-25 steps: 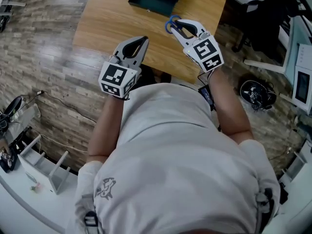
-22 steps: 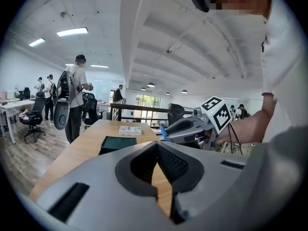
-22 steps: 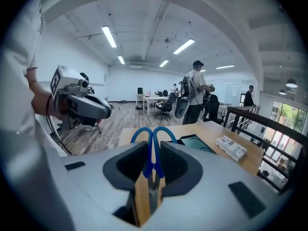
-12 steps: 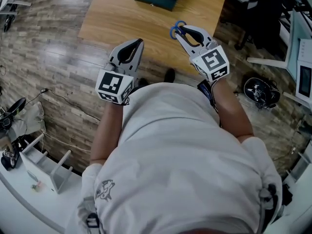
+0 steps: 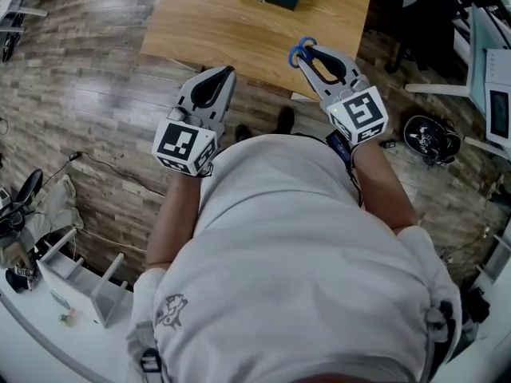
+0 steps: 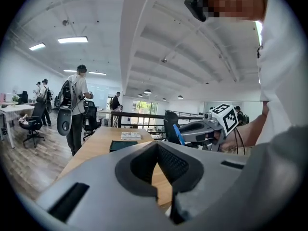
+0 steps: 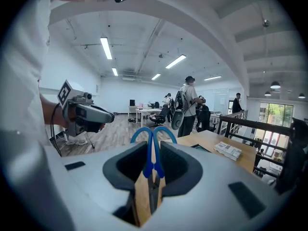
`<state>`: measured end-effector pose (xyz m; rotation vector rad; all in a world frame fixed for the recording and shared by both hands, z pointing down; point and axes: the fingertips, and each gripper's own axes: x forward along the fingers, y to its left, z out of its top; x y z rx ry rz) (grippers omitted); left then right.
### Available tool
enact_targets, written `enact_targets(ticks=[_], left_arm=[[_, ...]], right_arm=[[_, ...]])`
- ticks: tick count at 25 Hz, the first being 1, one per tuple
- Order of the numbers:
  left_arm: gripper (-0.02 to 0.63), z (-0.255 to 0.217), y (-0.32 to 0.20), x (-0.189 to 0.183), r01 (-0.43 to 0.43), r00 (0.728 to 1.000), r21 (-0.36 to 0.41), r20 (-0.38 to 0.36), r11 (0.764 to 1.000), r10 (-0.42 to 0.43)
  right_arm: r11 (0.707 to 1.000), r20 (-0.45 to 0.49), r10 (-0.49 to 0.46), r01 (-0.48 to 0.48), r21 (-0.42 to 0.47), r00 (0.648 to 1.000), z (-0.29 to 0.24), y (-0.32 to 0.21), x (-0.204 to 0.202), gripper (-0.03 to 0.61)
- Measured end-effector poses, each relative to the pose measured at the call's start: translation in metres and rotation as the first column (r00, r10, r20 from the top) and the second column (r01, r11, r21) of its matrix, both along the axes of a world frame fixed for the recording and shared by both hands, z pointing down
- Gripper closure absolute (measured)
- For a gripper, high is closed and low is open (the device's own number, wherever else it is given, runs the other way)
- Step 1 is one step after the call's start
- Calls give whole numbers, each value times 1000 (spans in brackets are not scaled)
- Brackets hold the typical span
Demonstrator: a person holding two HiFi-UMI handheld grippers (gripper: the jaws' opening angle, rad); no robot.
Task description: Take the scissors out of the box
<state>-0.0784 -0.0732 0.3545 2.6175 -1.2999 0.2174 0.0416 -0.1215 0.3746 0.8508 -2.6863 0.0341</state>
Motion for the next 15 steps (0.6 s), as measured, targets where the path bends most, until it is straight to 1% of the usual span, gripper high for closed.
enact_targets(ticks=[4, 8, 15], left_arm=[[609, -5, 19, -17, -37, 999, 19, 2, 999, 37], [609, -2, 34, -28, -76, 997, 21, -3, 997, 76], [609, 6, 53, -30, -106, 994, 22, -12, 994, 106]], right_arm=[[999, 4, 35, -35, 8, 999, -5, 27, -13, 486], [998, 10, 61, -61, 3, 998, -7, 51, -22, 485], [998, 7, 68, -68, 13, 998, -13, 84, -24, 485]])
